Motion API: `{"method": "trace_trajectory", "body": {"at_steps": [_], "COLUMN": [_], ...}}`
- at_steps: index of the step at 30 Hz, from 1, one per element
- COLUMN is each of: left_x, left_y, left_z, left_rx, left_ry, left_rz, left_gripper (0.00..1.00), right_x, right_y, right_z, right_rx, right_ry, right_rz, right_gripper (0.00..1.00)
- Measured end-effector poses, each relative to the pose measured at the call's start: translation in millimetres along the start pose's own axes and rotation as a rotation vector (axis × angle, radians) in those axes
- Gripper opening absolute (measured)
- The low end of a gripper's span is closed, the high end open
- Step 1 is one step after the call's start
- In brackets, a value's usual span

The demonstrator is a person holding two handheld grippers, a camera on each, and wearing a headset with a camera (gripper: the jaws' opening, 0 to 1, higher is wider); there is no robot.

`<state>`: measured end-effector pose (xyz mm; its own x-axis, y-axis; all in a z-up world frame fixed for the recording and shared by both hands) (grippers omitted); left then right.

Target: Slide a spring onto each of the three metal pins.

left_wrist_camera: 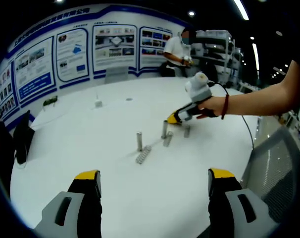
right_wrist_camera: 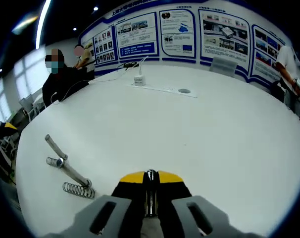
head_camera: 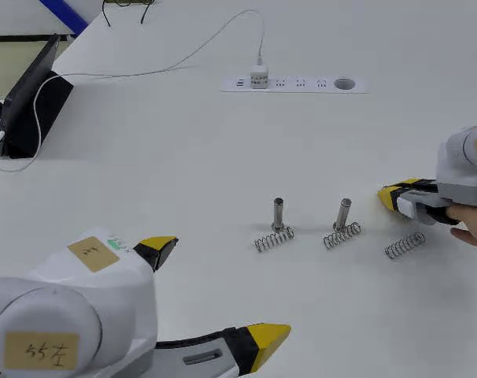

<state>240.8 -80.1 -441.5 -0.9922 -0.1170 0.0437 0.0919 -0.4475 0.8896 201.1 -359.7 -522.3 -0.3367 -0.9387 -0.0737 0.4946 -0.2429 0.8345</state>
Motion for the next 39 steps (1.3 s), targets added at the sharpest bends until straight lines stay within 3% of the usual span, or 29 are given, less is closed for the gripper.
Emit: {"method": "trace_trajectory", "body": {"at_steps": [17,39], "left_x": [-1.7,1.6], "left_y": [13.4,14.8], "left_z": [7.0,11.2], "left_rx": [0.064,0.076], "left_ry": [0.012,0.008], "left_rz": [0.024,0.018], "left_gripper": [0.90,0.88], "right_x": [-11.7,-21.7], "right_y": [10.7,11.0], "right_z": [29.2,57.0], "right_rx": [0.029,0.012], "right_ry": [0.031,0.042], "right_rz": [0.012,0.105], "right_gripper": [0.09,0.09]}}
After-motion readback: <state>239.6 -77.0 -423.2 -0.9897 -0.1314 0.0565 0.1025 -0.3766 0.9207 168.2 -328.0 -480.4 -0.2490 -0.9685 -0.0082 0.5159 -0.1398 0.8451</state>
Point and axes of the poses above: the centre of the closed fingertips' face, and the gripper's own axes: z roughly backward along the fingers, x roughly to its right, y roughly out of its top, the point moved 2 cm from there along z, roughly backward along the fingers, and after that the axes turned 5 degrees about x, right-handed, at the moved point
